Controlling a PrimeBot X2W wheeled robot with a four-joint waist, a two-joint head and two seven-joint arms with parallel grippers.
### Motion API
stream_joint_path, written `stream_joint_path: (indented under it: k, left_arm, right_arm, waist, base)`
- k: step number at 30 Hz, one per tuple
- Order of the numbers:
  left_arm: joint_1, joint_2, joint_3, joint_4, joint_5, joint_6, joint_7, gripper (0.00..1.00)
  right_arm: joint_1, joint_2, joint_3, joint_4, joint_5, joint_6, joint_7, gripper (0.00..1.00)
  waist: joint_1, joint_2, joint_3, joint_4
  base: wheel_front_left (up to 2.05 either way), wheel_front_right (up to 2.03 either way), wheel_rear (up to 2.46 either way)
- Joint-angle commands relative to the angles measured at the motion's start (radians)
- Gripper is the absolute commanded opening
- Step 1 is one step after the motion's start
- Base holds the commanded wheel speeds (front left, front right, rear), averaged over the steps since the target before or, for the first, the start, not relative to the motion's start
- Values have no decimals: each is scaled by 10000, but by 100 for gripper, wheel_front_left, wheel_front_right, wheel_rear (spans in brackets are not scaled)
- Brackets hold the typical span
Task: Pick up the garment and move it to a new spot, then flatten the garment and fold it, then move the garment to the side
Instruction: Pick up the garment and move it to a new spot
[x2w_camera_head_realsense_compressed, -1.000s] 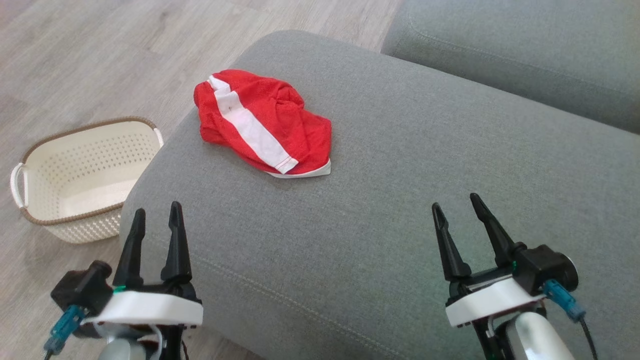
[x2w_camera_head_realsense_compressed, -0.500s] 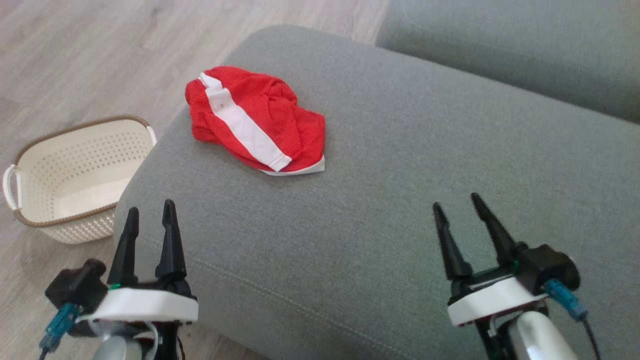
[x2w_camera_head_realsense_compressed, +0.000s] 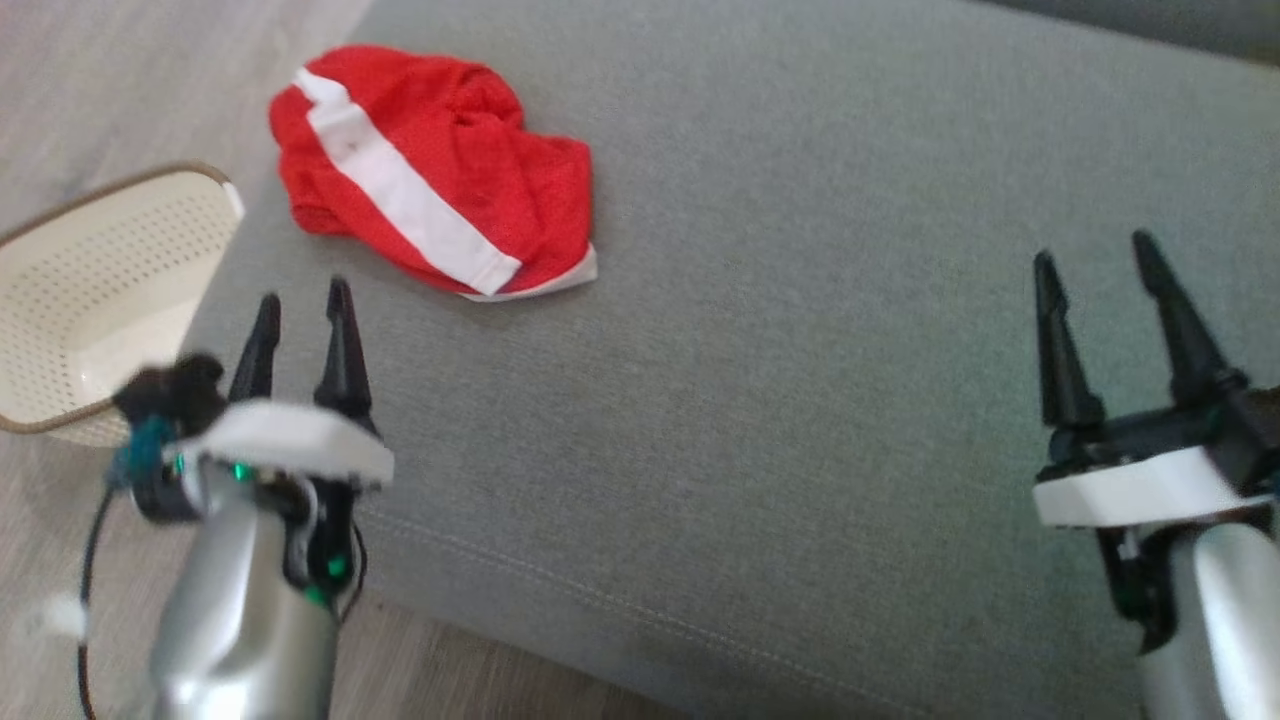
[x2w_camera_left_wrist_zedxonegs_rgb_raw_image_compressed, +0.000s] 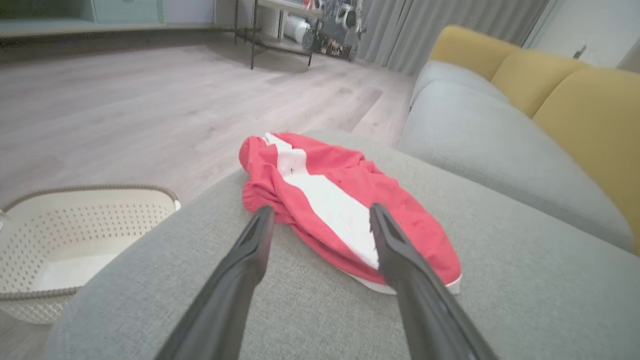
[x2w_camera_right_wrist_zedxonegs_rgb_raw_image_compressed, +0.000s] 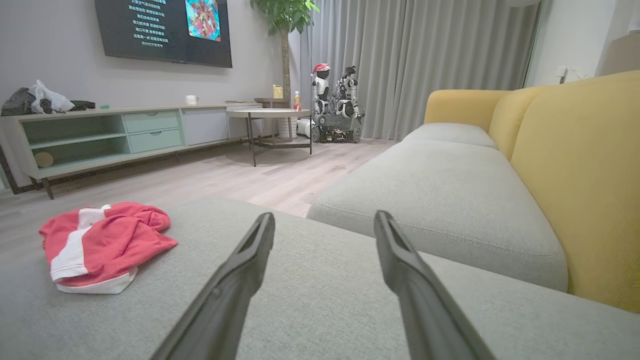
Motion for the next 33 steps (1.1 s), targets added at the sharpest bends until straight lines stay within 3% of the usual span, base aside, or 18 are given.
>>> stream_joint_path:
  k: [1, 12, 24, 25, 26, 33]
  left_arm:
    - [-880, 266, 403, 75, -77, -18, 108, 100]
    - [-4279, 810, 400, 3623, -493, -282, 1405, 100]
    - [-5714, 953, 4, 6270, -458, -299, 2675, 100]
    - [-5757, 946, -35, 6430, -463, -329, 2768, 38]
    - [-5827, 949, -115, 6676, -453, -381, 2867, 0]
    - [-5926, 869, -248, 6908, -520, -544, 2370, 0]
  right_arm:
    - [-361, -186, 154, -588, -73, -7, 127, 100]
    - [-750, -713, 161, -2020, 0, -7, 889, 100]
    - [-986, -643, 258, -2053, 57, -7, 753, 100]
    - [-1009, -627, 295, -2014, 59, -7, 732, 100]
    - [-1063, -584, 344, -1936, 83, -7, 672, 100]
    - [-1159, -372, 352, -1467, 180, -7, 361, 100]
  waist:
    - [-1, 0, 554, -327]
    - [-1, 0, 2078, -1004]
    - [-1, 0, 2683, -1541]
    - [-1, 0, 2679, -1578]
    - [-1, 0, 2640, -1657]
    - [-1, 0, 2131, -1904]
  base:
    - [0, 0, 0]
    - [0, 0, 0]
    - [0, 0, 0]
    - [0, 0, 0]
    - [0, 0, 0]
    - [0, 0, 0]
